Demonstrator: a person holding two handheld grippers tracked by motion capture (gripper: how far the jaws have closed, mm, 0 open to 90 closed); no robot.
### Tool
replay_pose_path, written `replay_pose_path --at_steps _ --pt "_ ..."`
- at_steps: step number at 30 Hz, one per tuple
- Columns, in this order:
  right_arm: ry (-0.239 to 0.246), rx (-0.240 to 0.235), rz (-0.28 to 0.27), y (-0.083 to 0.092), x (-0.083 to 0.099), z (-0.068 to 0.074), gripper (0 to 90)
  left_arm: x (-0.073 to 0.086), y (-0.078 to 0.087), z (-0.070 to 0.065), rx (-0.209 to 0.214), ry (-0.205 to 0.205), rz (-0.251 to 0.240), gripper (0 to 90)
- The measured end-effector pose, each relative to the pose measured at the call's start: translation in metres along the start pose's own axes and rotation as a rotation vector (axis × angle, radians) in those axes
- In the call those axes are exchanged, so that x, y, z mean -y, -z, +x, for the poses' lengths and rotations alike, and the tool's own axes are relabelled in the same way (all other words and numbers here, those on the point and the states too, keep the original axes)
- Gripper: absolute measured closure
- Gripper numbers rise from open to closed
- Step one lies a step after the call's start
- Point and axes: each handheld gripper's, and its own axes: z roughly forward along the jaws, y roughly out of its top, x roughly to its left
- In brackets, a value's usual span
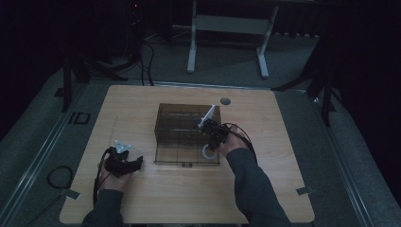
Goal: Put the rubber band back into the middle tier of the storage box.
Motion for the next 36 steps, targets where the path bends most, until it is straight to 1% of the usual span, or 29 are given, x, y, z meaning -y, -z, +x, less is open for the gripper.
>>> replay_pose_path --at_steps 16,21,36 --pt "0.007 -0.009 0.020 -0.009 -0.001 0.003 82.0 0.000 0.000 0.000 0.002 0.000 0.002 30.9" --pt "0.018 -0.005 0.025 -0.011 -0.001 0.004 81.9 0.000 0.000 0.000 0.002 0.000 0.002 30.8" --pt "0.019 0.006 0.036 -0.014 -0.003 0.006 82.0 0.000 0.000 0.000 0.001 0.000 0.002 30.8"
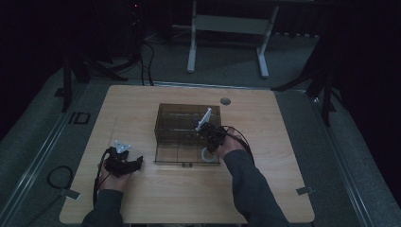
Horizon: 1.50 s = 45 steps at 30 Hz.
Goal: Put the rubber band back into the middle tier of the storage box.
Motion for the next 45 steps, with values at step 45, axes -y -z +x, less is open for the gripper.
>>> replay_pose_path --at_steps 45 --pt "-0.006 0.002 -0.037 0.009 0.008 0.002 77.8 0.000 0.000 0.000 0.000 0.001 0.000 30.6"
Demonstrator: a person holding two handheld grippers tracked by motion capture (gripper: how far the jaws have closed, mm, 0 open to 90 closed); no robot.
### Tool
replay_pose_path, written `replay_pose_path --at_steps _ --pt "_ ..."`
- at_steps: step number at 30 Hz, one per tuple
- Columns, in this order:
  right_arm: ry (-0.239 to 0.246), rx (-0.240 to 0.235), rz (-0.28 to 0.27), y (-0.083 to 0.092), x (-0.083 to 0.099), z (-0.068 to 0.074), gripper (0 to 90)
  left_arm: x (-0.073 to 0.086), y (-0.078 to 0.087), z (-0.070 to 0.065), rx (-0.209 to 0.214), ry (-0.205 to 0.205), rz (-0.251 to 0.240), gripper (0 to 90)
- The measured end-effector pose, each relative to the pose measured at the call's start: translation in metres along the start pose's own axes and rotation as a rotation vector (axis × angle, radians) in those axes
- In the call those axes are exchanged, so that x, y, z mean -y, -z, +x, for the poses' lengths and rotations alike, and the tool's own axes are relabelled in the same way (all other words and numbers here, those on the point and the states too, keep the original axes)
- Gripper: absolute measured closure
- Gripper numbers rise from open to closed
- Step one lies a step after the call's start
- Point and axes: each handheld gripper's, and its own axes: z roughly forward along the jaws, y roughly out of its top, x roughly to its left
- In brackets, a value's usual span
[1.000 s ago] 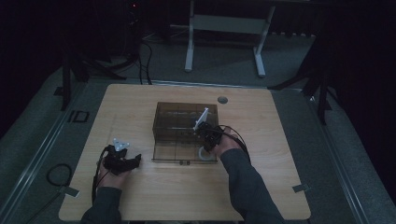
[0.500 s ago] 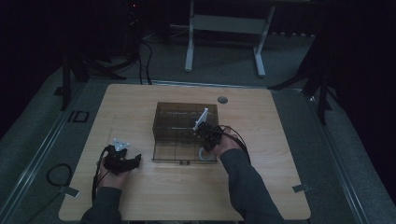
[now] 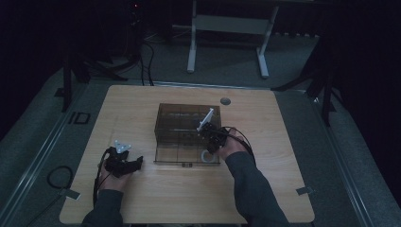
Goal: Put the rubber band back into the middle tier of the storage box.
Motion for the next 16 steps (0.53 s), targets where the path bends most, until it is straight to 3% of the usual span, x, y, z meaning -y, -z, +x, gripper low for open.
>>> replay_pose_path --at_steps 9,16 --pt "0.001 0.016 -0.055 0.018 0.007 -0.001 76.1 0.000 0.000 0.000 0.001 0.001 -0.001 30.6" --pt "-0.030 0.020 -0.074 0.022 0.020 -0.009 75.0 0.000 0.000 0.000 0.001 0.001 -0.002 30.5"
